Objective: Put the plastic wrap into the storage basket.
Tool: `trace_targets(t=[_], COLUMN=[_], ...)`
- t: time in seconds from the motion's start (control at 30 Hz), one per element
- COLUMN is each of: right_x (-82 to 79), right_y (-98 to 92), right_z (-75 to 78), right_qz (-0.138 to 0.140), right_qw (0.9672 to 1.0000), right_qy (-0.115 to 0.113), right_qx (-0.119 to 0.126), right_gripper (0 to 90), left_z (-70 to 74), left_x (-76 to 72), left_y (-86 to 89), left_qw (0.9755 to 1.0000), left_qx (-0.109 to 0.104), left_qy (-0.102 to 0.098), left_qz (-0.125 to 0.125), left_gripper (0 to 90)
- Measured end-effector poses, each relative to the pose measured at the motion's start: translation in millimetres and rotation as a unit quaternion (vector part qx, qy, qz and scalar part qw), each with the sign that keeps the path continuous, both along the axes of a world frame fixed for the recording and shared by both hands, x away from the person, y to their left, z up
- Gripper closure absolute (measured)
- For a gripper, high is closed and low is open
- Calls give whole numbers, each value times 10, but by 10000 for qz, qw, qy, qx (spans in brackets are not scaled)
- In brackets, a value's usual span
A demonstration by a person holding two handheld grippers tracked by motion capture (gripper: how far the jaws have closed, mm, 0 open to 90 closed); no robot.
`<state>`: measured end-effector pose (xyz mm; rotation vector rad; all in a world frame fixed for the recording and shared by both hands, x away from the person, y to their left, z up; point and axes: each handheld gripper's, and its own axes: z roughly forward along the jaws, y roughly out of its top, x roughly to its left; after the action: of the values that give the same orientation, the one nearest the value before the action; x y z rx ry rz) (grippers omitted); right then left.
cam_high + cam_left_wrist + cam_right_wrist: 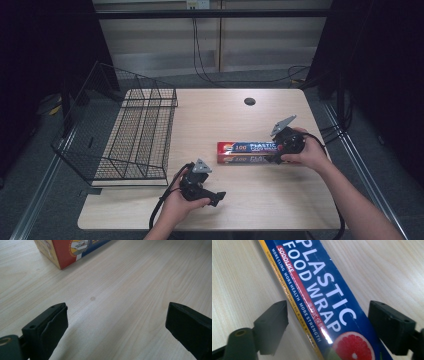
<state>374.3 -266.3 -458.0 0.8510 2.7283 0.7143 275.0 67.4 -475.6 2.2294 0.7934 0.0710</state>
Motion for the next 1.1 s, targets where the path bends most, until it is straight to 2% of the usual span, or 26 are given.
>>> trace_targets(t=[0.1, 0.13, 0.37, 0.5, 0.57, 0.6, 0.8, 0.97, 1.03, 1.1], right_x=[-2, -16, -80, -114, -115, -115, -115, -121, -128, -128], right_y=[-13, -25, -28, 6, 13, 11, -19, -23, -20, -22], right_z=[8, 23, 61, 83, 83, 84, 74, 54, 48, 50], right_qz=[7, -30, 89, -77, -51, -24, 59, 141, 113, 132], right_qw=[10000, 9999, 9993, 9980, 9977, 9968, 9968, 9972, 9971, 9969], right_qy=[25, 159, 358, 632, 673, 789, 796, 720, 738, 756], right_qx=[33, 60, 3, -38, -84, -79, -79, -143, -144, -150], right_gripper=[206, 221, 272, 279, 287, 297, 299, 300, 306, 317], left_z=[0, 0, -8, -5, -6, -5, -13, -17, -3, -14], left_x=[-2, -3, -10, -9, -10, -11, -10, -6, -4, -7], left_y=[-1, -1, -18, -21, -22, -18, -14, -17, -11, -15], left_qw=[10000, 10000, 10000, 10000, 10000, 10000, 10000, 10000, 9999, 10000], left_qx=[1, -3, -44, 1, -2, 15, -47, -24, 73, 34], left_qy=[0, 4, 34, 32, 31, 33, 31, 32, 71, 46], left_qz=[-3, -2, 24, -26, -26, -43, 4, -4, -61, -26], left_gripper=[42, 42, 42, 43, 43, 43, 43, 43, 43, 43])
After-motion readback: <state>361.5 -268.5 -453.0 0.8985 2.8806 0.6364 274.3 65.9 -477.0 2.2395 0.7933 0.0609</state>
